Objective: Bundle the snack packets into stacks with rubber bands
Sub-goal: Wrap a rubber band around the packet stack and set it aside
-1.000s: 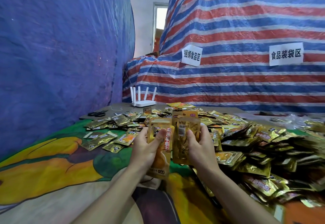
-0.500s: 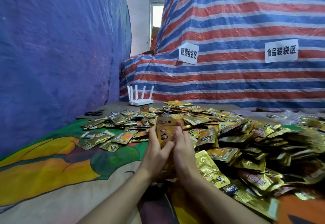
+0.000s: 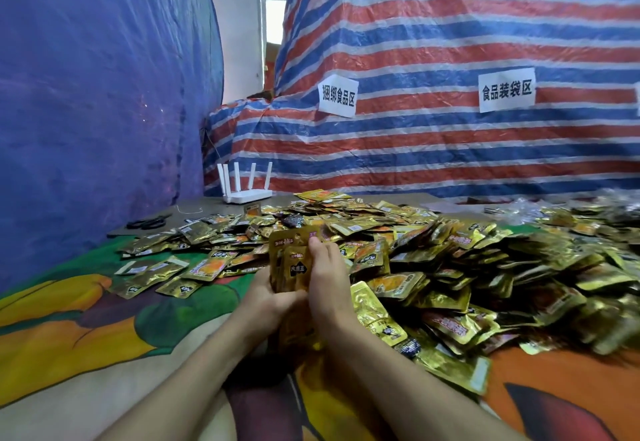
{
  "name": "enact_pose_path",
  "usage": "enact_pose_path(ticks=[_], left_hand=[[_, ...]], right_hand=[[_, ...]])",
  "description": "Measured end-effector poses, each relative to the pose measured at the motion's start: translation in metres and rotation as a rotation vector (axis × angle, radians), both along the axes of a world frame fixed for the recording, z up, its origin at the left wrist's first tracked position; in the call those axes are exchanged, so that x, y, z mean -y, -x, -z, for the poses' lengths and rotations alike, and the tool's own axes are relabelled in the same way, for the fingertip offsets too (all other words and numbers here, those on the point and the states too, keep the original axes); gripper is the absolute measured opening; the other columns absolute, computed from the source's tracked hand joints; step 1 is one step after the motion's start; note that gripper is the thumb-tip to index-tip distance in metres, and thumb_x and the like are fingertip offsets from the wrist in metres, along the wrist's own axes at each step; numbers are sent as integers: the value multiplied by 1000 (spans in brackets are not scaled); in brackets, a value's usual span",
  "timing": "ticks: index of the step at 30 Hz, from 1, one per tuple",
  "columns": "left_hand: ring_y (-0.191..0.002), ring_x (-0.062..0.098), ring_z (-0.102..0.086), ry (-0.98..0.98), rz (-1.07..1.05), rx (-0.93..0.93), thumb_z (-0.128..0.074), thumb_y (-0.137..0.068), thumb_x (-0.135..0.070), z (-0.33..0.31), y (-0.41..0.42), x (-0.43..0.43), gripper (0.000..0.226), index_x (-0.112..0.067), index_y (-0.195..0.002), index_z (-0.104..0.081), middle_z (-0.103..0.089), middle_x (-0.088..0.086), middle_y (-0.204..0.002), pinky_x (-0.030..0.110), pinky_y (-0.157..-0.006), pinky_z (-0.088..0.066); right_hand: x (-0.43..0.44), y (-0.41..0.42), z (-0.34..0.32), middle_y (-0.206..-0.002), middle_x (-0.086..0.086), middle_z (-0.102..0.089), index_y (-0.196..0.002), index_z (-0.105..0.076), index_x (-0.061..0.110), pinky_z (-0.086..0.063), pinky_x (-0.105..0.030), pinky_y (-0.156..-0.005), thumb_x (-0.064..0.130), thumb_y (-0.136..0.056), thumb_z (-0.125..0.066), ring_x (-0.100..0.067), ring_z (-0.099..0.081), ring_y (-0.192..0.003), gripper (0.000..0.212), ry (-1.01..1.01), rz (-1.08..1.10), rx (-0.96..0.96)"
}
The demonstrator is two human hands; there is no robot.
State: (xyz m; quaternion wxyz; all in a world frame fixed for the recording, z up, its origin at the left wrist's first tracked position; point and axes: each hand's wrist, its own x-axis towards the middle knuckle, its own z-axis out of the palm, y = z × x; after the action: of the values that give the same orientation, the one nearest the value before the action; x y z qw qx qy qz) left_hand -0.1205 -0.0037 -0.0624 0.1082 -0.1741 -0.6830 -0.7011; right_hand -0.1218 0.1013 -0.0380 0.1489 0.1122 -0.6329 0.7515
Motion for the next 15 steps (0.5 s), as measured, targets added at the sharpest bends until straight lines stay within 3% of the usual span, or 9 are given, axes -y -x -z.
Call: enact_pose_path(ticks=[3,5,10,12,15], left_hand=[[-76,21,-71,80,-89,-28,-75,-57,-16,-12,-8,-9,27,-20,-83,-73,-75,1,-79,34,-65,-57],[-80,26,-71,117,-111,-66,-74,-58,-17,-25,-14,-19,32,-18,-90,-69,-75,4,-84,42,-72,-59],[-73,20,-71,109,-83,-156,-75,-61,-18,-41,-30,-53,27,-18,-88,-71,-74,0,-76,42,-71,-59],[-78,28,-72,90,-79,-148,-75,-63,-18,-27,-36,-64,32,-13,-94,-70,-75,6,-81,45,-72,-60],[-81,40,-72,4,-81,-89,-77,-73,-7,-7,-40,-68,35,-1,-104,-65,-74,19,-88,51,-67,-62]], right_hand=[[-16,1,-13,-96,5,-63,-100,-53,29,-58,-33,-78,38,-90,-56,-5,-62,-87,14,-1,130,-106],[-30,0,-23,-92,6,-63,-99,-54,29,-53,-21,-65,31,-97,-55,-2,-63,-80,3,-9,172,-158],[-67,-17,-32,-88,3,-64,-100,-56,20,-52,-21,-60,33,-102,-51,5,-61,-70,14,-119,182,-218],[-90,-26,-31,-91,7,-63,-97,-55,26,-49,-21,-67,34,-100,-53,5,-61,-75,9,-232,235,-219],[-135,-43,-36,-90,8,-62,-93,-56,27,-43,-17,-64,34,-98,-57,-1,-59,-77,8,-409,312,-191]])
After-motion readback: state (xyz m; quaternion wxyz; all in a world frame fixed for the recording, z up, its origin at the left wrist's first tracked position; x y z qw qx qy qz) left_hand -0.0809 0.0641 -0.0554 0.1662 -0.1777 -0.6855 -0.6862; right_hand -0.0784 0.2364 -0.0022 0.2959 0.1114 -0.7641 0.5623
